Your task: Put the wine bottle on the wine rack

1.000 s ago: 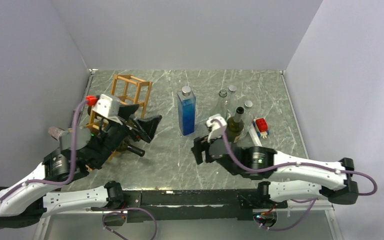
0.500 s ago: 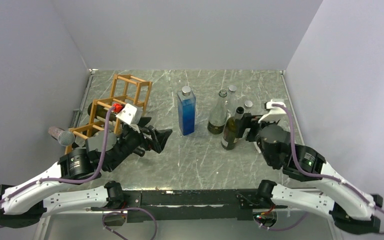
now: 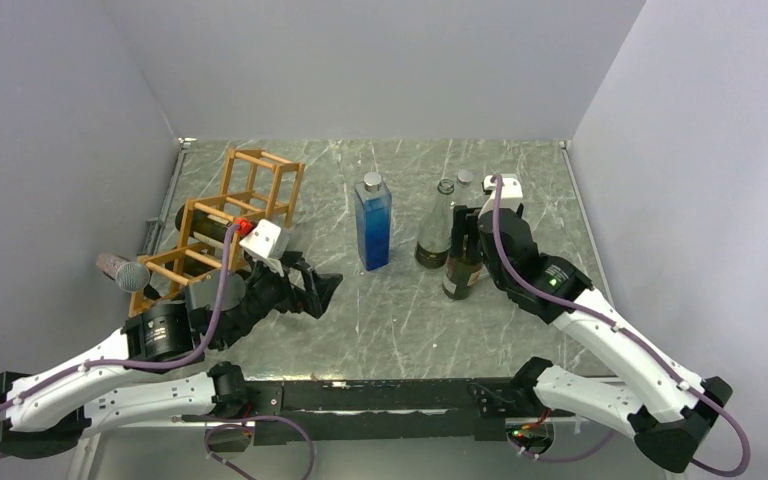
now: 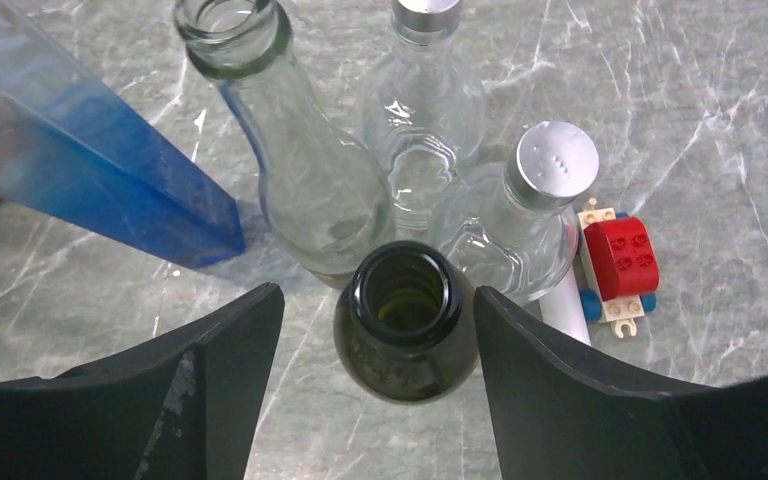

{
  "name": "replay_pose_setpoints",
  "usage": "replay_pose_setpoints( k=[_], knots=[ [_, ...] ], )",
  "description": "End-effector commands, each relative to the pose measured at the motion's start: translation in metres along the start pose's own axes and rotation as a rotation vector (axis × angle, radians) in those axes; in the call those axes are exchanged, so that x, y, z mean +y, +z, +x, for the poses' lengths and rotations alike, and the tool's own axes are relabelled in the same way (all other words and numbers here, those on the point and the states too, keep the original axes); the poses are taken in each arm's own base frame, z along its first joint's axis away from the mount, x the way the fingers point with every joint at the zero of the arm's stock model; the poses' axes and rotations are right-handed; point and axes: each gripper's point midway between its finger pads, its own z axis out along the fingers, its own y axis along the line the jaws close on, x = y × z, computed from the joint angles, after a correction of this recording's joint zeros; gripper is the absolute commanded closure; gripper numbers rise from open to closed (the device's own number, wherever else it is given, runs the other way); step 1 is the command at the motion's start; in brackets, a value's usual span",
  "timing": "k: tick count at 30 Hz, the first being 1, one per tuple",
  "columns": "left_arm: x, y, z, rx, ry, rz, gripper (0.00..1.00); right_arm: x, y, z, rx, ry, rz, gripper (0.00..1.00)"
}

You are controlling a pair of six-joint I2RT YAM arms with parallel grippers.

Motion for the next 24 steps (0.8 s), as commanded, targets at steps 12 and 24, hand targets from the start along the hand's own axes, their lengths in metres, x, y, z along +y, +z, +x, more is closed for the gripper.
replay_pose_setpoints(
  k=[12, 24],
  knots=[
    [-0.001, -0.006, 0.001, -0.011, -0.056, 0.024, 0.01, -0.008, 0.017, -0.013, -0.102, 0.015, 0.023, 0.71],
    [-0.039, 0.008, 0.008, 0.008, -0.073, 0.179, 0.01, 0.036, -0.049, -0.045, -0.109, 0.060, -0.356, 1.00]
  ],
)
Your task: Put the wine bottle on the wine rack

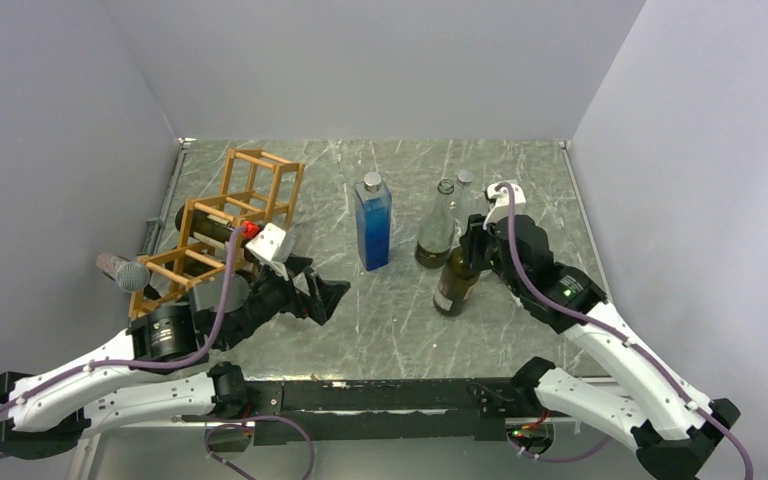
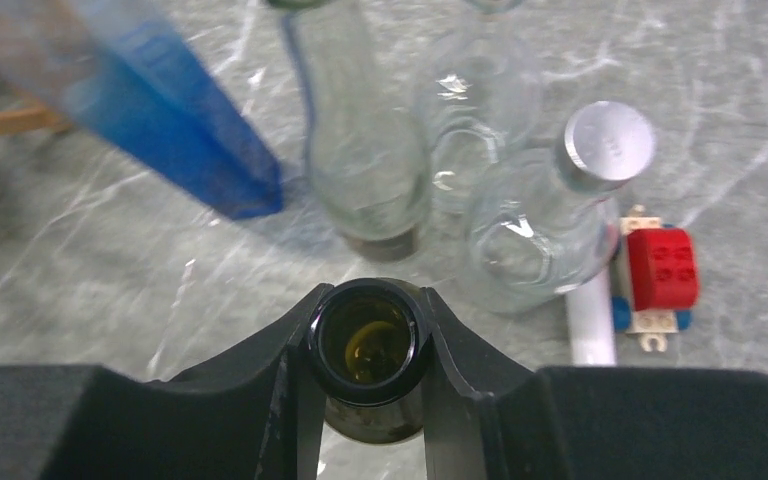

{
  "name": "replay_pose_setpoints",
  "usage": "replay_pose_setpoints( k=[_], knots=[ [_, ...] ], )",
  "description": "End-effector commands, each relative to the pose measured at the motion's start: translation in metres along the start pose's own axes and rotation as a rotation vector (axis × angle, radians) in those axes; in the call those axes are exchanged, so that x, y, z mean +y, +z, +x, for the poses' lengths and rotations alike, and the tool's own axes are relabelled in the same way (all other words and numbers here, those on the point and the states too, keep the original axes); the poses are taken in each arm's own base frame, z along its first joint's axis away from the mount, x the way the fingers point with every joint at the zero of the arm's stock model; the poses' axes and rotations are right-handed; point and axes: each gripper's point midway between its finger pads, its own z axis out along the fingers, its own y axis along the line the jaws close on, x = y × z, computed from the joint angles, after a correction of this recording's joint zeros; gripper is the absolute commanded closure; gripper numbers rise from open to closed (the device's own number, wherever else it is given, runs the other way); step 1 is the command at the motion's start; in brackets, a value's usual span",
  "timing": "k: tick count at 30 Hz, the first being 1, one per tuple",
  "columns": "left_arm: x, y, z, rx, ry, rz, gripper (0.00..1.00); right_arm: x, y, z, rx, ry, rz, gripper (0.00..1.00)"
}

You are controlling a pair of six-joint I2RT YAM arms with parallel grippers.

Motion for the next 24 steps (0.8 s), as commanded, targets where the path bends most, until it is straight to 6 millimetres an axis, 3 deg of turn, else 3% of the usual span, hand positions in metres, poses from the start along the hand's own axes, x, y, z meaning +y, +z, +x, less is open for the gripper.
replay_pose_setpoints(
  k=[1, 7, 14, 24],
  knots=[
    [-0.038, 0.012, -0.003, -0.016, -0.034, 0.159, 0.01, 0.046, -0.053, -0.061, -0.130, 0.097, -0.313, 1.00],
    [-0.087, 0.032, 0.024, 0.090, -0.015, 0.363, 0.01, 0.094, -0.097, -0.068, -0.085, 0.178, -0.635, 1.00],
    [-0.101, 0.050, 0.063, 0.147, 0.000, 0.439, 0.01, 0.125, -0.136, -0.083, -0.093, 0.306, -0.885, 1.00],
    [-0.126, 0.020, 0.089, 0.164, 0.012, 0.700, 0.01, 0.139, -0.169, -0.098, -0.126, 0.369, -1.060, 1.00]
  ],
)
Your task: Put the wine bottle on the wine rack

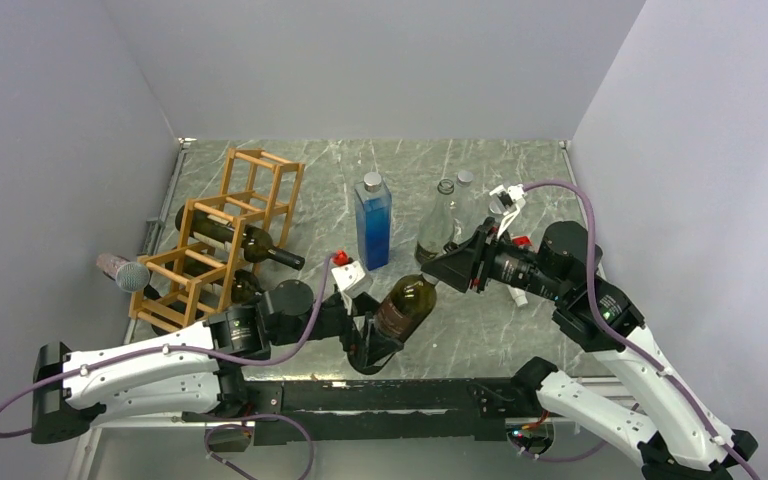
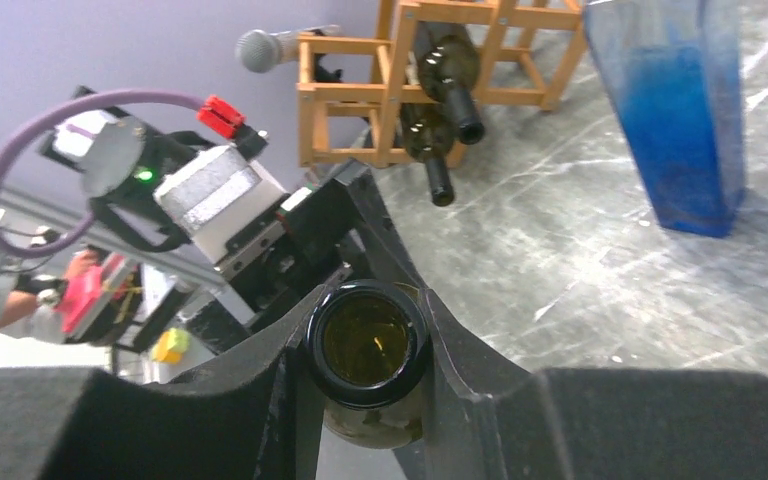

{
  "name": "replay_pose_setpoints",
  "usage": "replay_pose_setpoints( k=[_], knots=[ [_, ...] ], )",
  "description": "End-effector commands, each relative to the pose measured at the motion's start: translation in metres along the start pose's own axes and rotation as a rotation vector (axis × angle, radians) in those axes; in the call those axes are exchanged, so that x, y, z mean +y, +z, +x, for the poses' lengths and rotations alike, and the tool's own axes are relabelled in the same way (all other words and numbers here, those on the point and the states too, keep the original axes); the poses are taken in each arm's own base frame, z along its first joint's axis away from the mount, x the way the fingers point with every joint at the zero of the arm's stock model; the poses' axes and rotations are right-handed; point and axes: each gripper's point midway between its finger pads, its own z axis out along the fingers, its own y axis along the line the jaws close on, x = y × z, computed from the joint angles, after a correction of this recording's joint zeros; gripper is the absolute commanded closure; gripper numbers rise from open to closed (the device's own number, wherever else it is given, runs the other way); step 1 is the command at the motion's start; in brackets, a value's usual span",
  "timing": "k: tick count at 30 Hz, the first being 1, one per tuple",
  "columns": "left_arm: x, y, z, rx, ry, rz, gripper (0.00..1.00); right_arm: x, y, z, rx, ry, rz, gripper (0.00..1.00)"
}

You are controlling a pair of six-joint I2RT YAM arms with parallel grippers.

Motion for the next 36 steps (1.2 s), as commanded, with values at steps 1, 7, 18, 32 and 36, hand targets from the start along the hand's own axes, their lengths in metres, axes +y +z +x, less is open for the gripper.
replay_pose_setpoints(
  k=[1, 7, 18, 32, 36],
  knots=[
    [-0.038, -0.009, -0.010, -0.070, 0.044, 0.219, 0.01, 0.059, -0.015, -0.039, -0.136, 0.015, -0.240, 1.00],
    [-0.049, -0.018, -0.010, -0.092, 0.069, 0.287, 0.05, 0.064, -0.014, -0.039, -0.146, 0.046, -0.277, 1.00],
    [-0.047, -0.027, -0.017, -0.046, 0.163, 0.248, 0.99, 0.063, -0.009, -0.035, -0.137, 0.058, -0.299, 0.99],
    [-0.039, -0.045, -0.028, 0.081, 0.258, 0.123, 0.99, 0.002, -0.021, -0.034, -0.210, -0.078, 0.040, 0.00],
    [-0.032, -0.044, -0.024, 0.166, 0.319, 0.070, 0.99, 0.003, -0.043, -0.045, -0.251, -0.178, 0.090, 0.00]
  ],
)
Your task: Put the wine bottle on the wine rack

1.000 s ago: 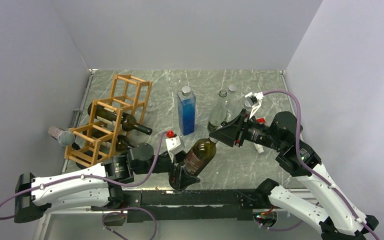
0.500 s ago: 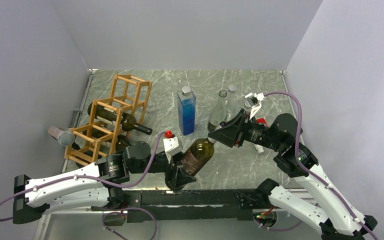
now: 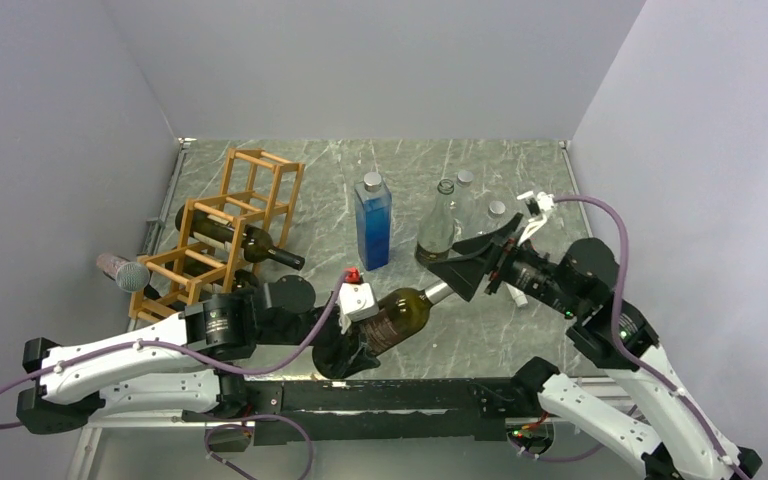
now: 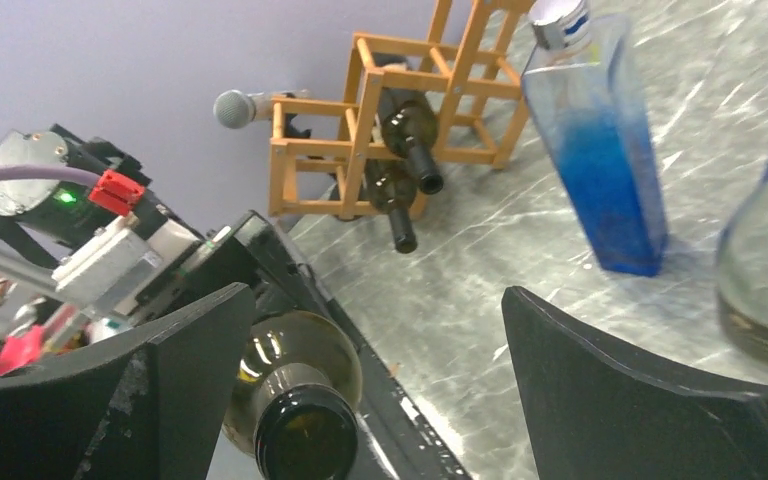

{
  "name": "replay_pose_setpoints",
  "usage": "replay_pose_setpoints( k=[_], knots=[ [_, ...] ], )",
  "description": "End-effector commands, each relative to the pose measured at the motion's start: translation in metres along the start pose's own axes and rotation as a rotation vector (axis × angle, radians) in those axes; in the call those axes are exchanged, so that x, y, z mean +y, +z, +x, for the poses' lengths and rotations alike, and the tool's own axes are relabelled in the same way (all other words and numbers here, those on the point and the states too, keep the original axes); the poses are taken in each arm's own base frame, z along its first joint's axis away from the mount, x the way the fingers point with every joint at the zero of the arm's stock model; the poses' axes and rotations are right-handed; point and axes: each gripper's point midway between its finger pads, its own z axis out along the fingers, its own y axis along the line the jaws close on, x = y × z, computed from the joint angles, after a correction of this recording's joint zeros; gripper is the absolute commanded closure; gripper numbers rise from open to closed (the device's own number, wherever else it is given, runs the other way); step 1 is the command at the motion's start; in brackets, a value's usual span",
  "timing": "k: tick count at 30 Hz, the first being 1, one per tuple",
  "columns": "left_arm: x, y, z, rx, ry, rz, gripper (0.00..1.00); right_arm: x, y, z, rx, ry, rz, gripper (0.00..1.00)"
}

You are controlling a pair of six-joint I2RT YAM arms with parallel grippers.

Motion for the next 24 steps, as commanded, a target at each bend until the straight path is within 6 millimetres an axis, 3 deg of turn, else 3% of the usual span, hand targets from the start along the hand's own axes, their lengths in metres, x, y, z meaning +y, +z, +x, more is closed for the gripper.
replay_pose_setpoints(
  k=[1, 4, 7, 12, 16, 24],
  knots=[
    [0.002, -0.009, -0.034, -0.033, 0.105, -0.048, 0.99, 0.006, -0.030, -0.035, -0.101, -0.168, 0.062, 0.00],
    [0.004, -0.004, -0.026, 0.045, 0.155, -0.050, 0.99, 0.012, -0.036, -0.040, -0.024, -0.252, 0.073, 0.01],
    [0.006, 0.000, -0.024, 0.075, 0.229, -0.037, 0.99, 0.007, -0.036, -0.028, 0.118, -0.332, 0.088, 0.03],
    [0.015, -0.001, -0.024, 0.081, 0.337, -0.063, 0.99, 0.005, -0.036, 0.015, 0.345, -0.416, -0.030, 0.03],
    [0.020, -0.007, -0.024, 0.075, 0.391, -0.079, 0.99, 0.003, -0.033, 0.039, 0.416, -0.401, -0.095, 0.03],
    [0.022, -0.018, -0.033, 0.047, 0.469, -0.087, 0.99, 0.001, -0.024, 0.062, 0.476, -0.376, -0.166, 0.03]
  ],
)
